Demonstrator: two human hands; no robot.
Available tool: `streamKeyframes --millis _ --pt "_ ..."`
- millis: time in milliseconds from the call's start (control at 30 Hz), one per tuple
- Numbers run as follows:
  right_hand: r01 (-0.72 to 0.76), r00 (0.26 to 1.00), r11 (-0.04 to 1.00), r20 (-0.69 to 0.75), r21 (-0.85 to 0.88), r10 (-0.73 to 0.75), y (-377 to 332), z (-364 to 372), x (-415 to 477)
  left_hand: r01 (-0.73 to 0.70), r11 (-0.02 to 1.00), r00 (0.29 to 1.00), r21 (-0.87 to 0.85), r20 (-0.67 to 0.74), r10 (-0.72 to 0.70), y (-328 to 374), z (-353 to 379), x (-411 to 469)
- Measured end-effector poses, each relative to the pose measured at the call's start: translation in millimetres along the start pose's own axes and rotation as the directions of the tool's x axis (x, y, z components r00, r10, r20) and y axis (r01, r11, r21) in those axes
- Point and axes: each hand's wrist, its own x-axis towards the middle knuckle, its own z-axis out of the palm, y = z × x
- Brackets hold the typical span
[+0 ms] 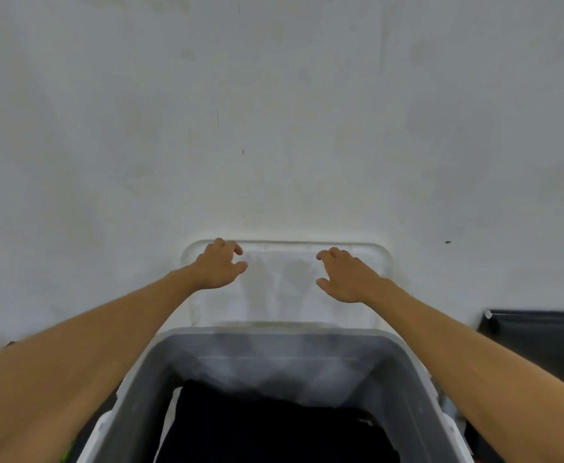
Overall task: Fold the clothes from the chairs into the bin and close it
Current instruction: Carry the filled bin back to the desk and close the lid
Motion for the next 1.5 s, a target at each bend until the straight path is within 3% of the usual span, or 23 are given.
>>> streamKeyframes --millis 300,433,500,667,900,1133,1500 --pt "-0.075 0.994 0.995 -0.078 -0.064 0.070 9 9 85 -0.076 0.995 0.981 0.062 -0.175 0.086 -18 29 86" --pt "-0.121 0.986 0.976 -0.138 -0.181 0.097 8 29 97 -0.056 0.996 0.955 0.068 -0.287 0.073 -21 42 97" --pt "-0.139 0.983 0.968 -0.146 -0.207 0.110 5 30 95 -0.023 0.997 0.978 0.080 -0.206 0.039 -20 37 95" --pt "-0.166 0.985 0.979 -0.070 -0.120 0.159 -3 28 69 -0.029 0.970 0.994 0.240 -0.095 0.053 -15 32 64" --pt "-0.160 0.959 0.981 -0.251 -0.111 0.128 -16 -4 18 -0.079 0.950 0.962 0.301 -0.226 0.152 14 -20 16" --pt "-0.114 0.925 0.989 -0.374 -0.097 0.070 -20 -52 -39 -0.032 0.957 0.963 0.287 -0.247 0.106 56 -65 -55" --pt "-0.159 0.959 0.983 -0.249 -0.090 0.133 -68 -55 -139 -0.037 0.975 0.959 0.221 -0.265 0.097 48 -55 -165"
